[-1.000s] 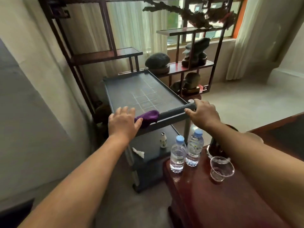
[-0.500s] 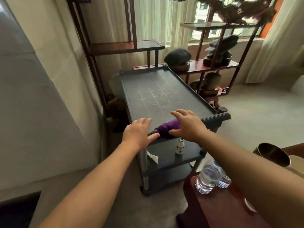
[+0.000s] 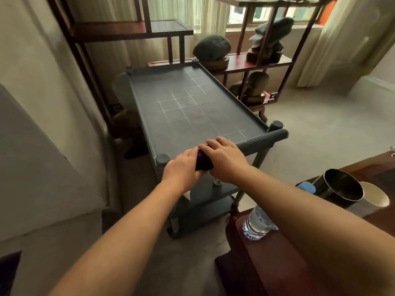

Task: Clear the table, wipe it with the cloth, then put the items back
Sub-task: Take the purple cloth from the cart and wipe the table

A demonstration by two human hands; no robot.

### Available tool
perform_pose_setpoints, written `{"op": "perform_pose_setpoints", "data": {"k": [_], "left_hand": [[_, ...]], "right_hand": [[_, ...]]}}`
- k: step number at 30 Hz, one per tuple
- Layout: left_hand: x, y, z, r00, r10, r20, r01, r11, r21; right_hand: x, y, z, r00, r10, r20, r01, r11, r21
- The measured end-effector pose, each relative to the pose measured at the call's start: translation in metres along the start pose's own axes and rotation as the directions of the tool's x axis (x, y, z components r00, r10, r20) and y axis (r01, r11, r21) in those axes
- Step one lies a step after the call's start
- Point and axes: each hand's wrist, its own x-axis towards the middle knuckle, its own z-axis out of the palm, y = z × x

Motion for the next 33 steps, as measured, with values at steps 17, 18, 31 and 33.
{"op": "perform_pose_setpoints", "data": {"k": [17, 18, 31, 33], "left_hand": [[0.035, 0.073, -0.057, 0.915, 0.118, -0.385, -0.284, 0.867, -0.41], [0.037, 0.086, -0.057, 0.911, 0.147, -0.384, -0.312, 0.856, -0.412], [-0.03, 0.337, -0.001, 0.814, 0.504, -0.29, -0.576, 0.634, -0.516], [-0.06, 0.376, 0.016, 0.783, 0.563, -0.264, -0.604, 0.59, -0.536]], "right_hand": [[-0.025, 0.039, -0.077, 0.906, 0.42, -0.055, -0.107, 0.353, 0.93], [-0.035, 0.046, -0.083, 0.898, 0.436, -0.059, -0.094, 0.321, 0.942], [-0.294, 0.143, -0.139, 0.593, 0.804, -0.046, -0.105, 0.134, 0.985], [-0.347, 0.148, -0.138, 0.527, 0.85, -0.027, -0.124, 0.108, 0.986]]}}
